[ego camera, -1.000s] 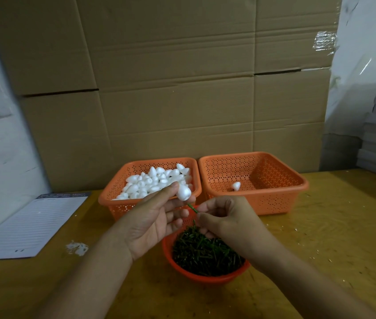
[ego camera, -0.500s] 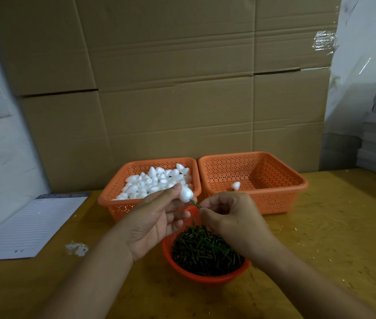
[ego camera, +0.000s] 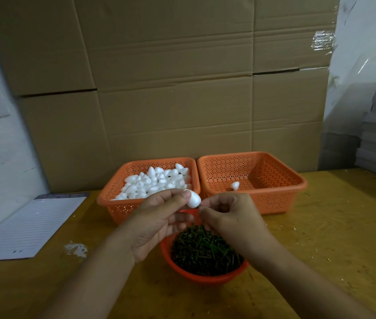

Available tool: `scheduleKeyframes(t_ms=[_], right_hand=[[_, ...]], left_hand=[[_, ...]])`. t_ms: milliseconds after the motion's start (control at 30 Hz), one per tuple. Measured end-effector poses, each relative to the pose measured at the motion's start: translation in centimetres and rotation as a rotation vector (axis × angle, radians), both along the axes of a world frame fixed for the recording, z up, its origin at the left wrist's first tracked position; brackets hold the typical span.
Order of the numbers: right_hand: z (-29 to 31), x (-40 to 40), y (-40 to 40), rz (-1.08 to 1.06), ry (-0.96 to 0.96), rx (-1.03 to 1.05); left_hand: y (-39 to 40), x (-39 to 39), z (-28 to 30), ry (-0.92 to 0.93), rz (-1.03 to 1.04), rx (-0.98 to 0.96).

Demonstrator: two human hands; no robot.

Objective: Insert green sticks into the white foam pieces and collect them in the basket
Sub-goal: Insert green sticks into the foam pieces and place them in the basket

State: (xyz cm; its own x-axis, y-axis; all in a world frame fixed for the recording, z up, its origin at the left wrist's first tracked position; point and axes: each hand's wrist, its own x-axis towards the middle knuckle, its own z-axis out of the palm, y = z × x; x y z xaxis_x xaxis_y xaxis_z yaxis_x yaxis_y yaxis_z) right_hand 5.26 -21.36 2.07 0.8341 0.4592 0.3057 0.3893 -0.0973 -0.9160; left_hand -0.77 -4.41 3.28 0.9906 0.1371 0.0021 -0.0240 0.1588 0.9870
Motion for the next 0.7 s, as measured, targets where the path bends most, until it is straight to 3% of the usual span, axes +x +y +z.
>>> scheduleKeyframes(t_ms=[333, 700], right_hand=[[0.55, -0.69, -0.02, 0.125, 0.329, 0.217], [0.48, -0.68, -0.05, 0.086, 0.218, 0.098]], left_hand=[[0.08, -0.11, 0.44, -0.029, 0.007, -0.009], [0.21, -0.11, 0.43, -0.012, 0.009, -0.022]])
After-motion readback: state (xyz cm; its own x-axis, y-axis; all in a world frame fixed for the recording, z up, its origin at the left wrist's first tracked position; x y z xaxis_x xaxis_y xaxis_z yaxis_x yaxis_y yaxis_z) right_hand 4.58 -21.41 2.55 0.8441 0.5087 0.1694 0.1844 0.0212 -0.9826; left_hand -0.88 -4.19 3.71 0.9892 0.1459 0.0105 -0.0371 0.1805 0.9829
